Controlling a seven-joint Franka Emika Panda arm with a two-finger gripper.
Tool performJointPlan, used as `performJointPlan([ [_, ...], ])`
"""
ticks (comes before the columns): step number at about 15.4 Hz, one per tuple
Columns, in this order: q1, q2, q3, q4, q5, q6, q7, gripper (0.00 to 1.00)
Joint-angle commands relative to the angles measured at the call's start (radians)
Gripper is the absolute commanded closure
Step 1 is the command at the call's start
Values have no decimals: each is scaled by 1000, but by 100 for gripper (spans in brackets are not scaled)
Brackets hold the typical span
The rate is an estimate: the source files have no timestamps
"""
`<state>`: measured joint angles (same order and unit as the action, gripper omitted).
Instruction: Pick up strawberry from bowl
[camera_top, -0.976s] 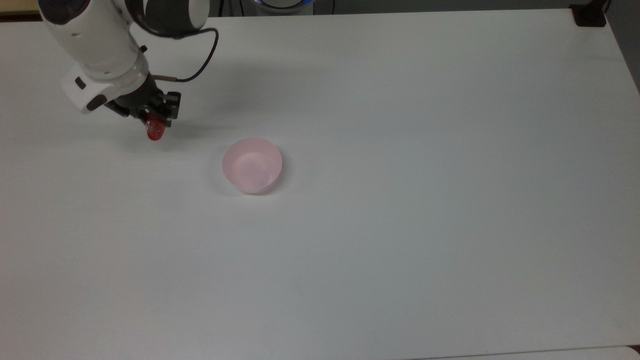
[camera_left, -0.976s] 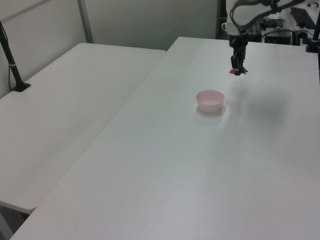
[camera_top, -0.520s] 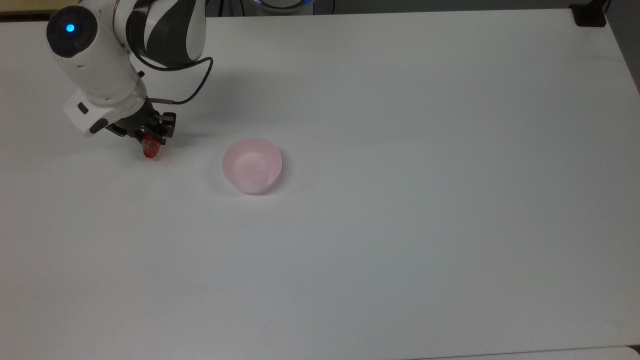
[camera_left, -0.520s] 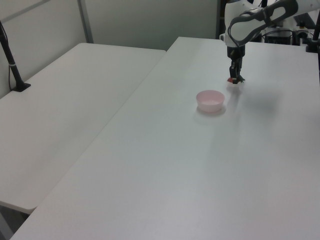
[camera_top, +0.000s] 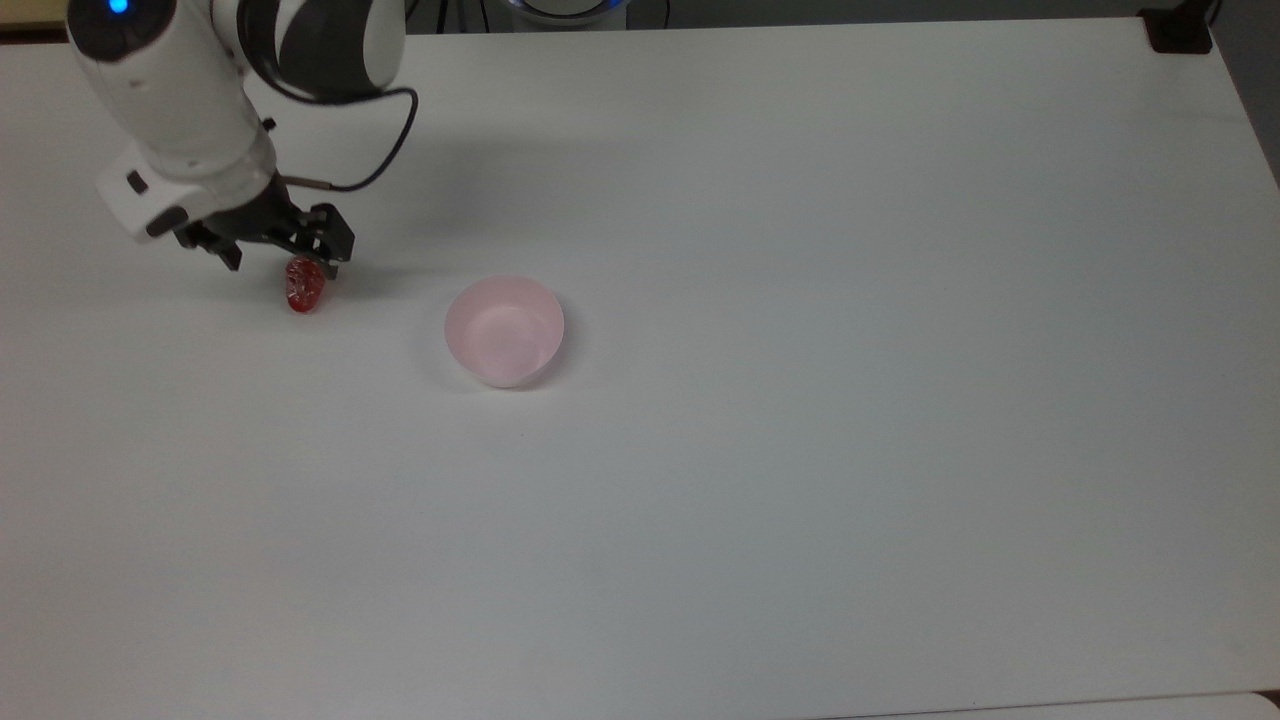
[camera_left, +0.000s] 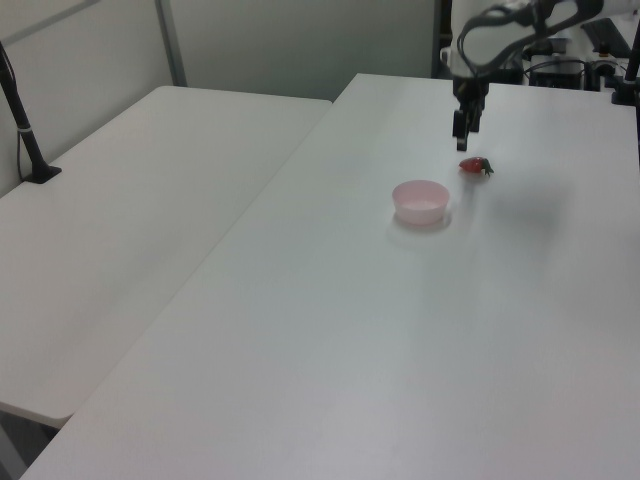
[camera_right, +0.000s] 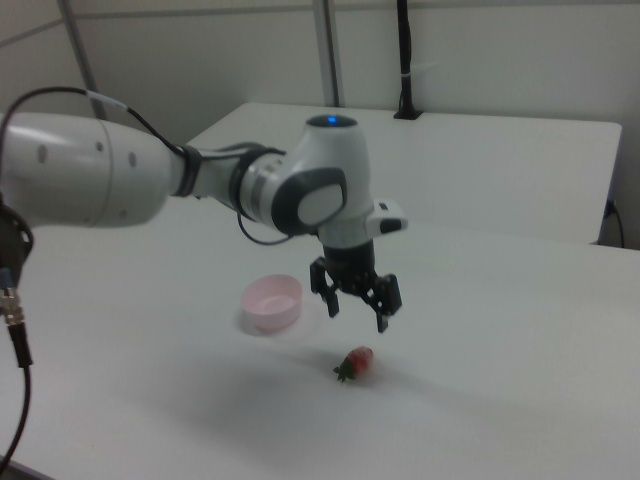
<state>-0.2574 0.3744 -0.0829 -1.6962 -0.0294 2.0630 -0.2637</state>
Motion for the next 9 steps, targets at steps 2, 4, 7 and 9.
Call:
performJointPlan([
  [2, 62, -224, 6, 32, 2, -258, 139, 0],
  [4, 91, -305, 6, 47, 5, -355, 213, 0],
  [7, 165, -397, 6, 47, 3, -457, 395, 0],
  [9, 229, -442, -6, 49, 3, -521, 463, 0],
])
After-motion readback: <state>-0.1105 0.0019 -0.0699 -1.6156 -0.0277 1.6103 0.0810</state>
